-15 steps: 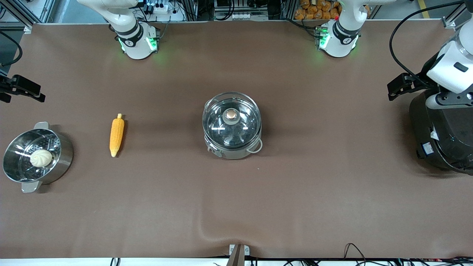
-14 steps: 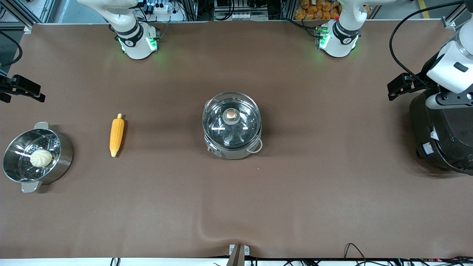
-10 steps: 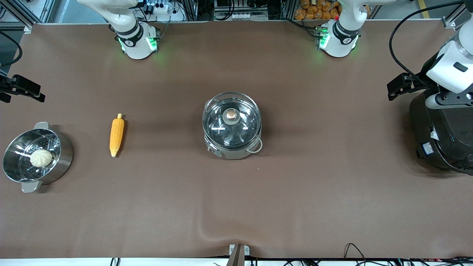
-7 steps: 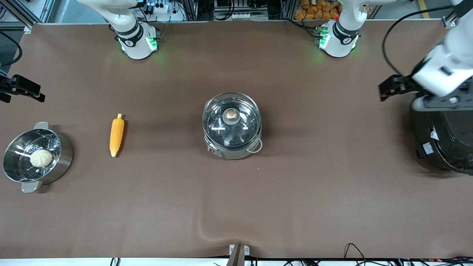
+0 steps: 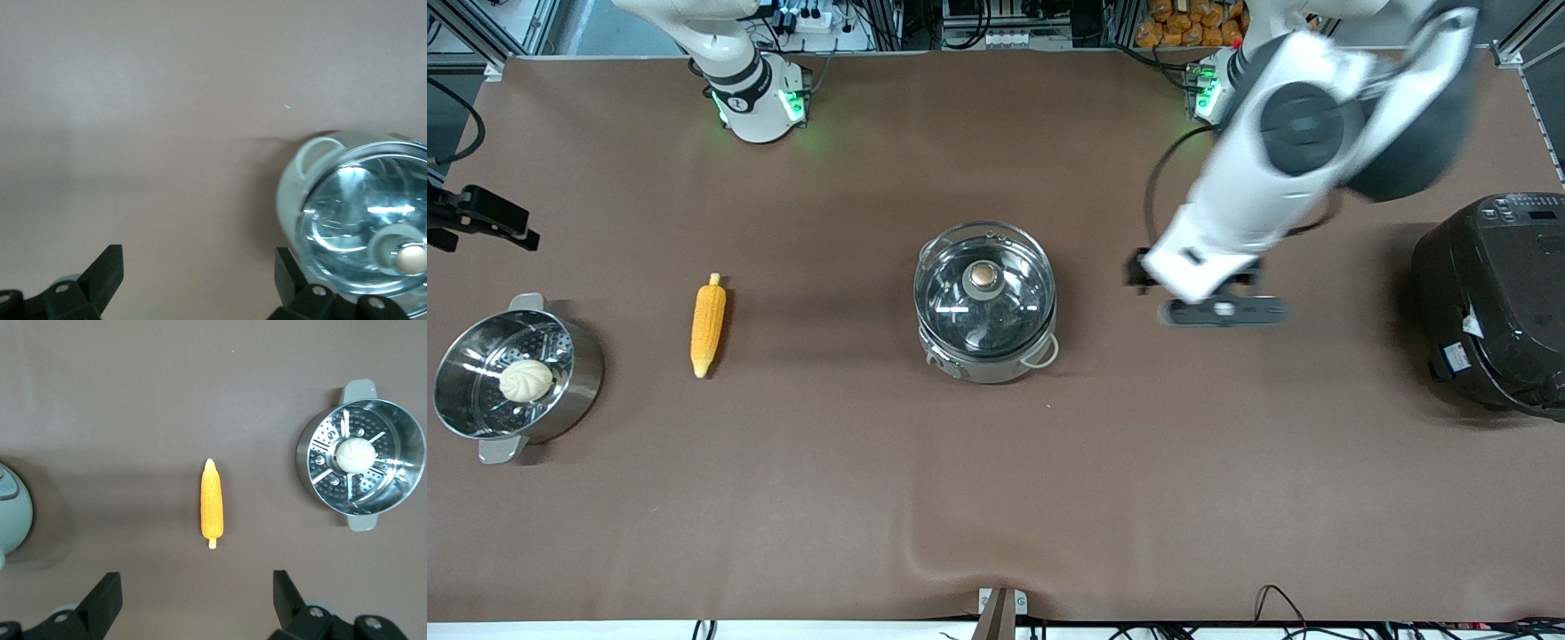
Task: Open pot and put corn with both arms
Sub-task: 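Grasp the lid knob with the left gripper while the right gripper reaches the corn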
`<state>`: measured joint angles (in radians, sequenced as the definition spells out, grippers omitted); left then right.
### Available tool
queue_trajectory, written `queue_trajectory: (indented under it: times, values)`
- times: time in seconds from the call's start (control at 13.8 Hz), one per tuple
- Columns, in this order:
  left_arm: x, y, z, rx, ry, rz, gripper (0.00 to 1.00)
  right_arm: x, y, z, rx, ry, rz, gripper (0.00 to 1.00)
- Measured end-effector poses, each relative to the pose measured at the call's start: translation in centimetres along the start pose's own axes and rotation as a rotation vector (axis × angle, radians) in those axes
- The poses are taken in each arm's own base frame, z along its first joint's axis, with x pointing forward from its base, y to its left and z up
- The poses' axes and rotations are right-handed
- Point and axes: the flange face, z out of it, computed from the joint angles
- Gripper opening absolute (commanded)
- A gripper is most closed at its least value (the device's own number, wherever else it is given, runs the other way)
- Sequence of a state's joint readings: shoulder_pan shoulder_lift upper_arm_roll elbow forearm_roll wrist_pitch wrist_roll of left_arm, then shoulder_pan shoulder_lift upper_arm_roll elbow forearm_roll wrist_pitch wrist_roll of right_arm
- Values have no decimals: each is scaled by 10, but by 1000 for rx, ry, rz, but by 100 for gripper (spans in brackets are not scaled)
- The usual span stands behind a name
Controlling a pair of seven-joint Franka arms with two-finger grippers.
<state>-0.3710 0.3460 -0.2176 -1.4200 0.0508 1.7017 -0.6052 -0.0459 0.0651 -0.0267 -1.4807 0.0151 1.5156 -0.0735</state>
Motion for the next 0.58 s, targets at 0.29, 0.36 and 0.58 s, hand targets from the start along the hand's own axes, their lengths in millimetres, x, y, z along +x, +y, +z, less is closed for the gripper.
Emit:
queue_trajectory:
  times: [0.29,0.36,0.58]
  values:
    - [-39,88,45,-3,-8,-53,100,15,0,59,4,-3,4,100]
    - [-45,98,61,7,-21,-60,100,17,1,76,4,-4,5,100]
    - [-52,110,114,18,-38,-106,100,22,3,141,1,19,8,100]
